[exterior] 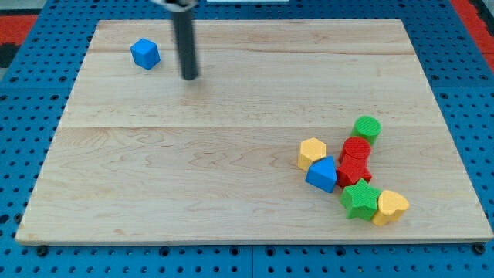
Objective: Move the yellow hexagon and blue cube into the group of blocks
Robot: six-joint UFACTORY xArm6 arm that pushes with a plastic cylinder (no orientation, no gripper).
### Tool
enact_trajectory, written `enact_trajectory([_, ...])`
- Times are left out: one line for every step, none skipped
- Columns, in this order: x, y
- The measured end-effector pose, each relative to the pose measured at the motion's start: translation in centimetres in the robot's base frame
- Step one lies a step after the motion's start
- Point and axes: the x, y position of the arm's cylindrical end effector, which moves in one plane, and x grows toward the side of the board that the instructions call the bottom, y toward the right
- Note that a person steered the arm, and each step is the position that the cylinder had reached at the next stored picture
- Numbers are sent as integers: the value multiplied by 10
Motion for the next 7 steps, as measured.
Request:
enact_trajectory([13,-100])
enact_trajectory([-41,-158])
enact_trajectory([-82,-101])
enact_trajectory([-47,8])
enact_trajectory([21,41])
enact_trajectory([68,86])
enact_trajectory([112,141])
